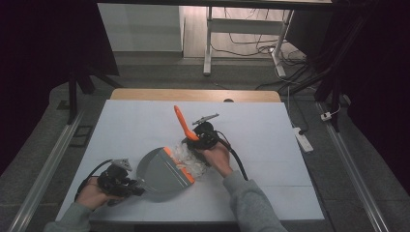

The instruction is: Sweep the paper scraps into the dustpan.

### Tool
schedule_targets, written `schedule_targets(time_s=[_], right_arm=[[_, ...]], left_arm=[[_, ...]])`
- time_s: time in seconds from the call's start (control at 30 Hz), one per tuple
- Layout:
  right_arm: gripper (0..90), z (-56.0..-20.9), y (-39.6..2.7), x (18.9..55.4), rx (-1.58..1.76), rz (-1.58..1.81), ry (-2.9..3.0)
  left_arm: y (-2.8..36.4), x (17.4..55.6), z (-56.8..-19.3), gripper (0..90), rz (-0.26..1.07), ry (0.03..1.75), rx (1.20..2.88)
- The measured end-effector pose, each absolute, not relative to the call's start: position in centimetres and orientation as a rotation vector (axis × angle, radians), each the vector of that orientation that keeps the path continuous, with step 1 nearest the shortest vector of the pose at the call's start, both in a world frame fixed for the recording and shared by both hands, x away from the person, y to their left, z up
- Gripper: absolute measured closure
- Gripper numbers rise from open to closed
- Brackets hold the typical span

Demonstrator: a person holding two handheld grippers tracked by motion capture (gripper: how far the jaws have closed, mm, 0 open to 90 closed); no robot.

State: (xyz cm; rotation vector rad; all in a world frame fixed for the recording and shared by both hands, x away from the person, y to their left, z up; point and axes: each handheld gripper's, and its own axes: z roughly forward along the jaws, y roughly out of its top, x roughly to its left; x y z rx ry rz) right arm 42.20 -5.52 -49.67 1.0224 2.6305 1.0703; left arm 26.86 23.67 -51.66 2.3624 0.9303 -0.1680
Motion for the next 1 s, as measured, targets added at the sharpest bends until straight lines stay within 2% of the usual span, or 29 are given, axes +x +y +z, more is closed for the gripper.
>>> schedule_targets(time_s=[0.27,0.4,0.5,0.67,1.0], right_arm=[[70.7,-49.3,-3.8,39.9,0.916,1.153,2.727],[70.7,-47.9,-4.0,39.2,0.859,1.214,2.698],[70.7,-46.1,-5.8,39.6,0.889,1.267,2.601],[70.7,-45.3,-7.6,40.6,0.939,1.254,2.523],[70.6,-46.6,-10.1,42.5,1.087,1.178,2.457]], left_arm=[[23.6,26.9,-51.7,61.7,-0.17,0.925,2.367],[23.6,26.8,-51.7,61.7,-0.17,0.925,2.366],[23.5,26.8,-51.7,61.7,-0.171,0.923,2.368],[23.5,26.8,-51.6,61.7,-0.172,0.922,2.368],[23.6,26.8,-51.7,61.7,-0.175,0.916,2.367]])
